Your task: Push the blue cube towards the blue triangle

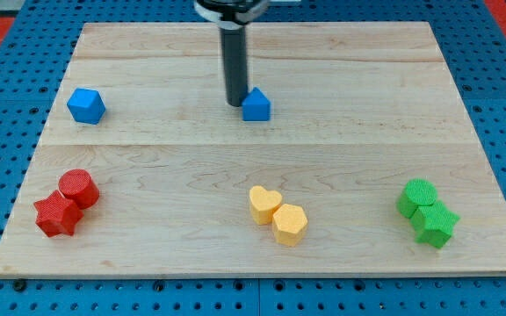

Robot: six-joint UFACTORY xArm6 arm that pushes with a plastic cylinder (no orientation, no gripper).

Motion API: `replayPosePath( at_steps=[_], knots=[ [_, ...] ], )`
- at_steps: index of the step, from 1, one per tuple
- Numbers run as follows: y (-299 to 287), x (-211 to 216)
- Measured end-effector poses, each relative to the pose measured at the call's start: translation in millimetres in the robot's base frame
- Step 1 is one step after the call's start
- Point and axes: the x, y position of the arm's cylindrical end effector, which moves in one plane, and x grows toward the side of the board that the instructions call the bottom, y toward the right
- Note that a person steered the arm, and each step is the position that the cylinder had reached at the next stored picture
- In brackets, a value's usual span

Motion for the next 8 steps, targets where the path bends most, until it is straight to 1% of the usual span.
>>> replayPosePath(
  at_steps=[1,2,4,5,6,7,8],
  knots=[
    [-75.5,32.4],
    [-135.1,56.6],
    [-211.5,59.6],
    [-265.5,59.6],
    [-294.1,48.7],
    [-295.0,27.0],
    [-264.1,14.2]
  ],
)
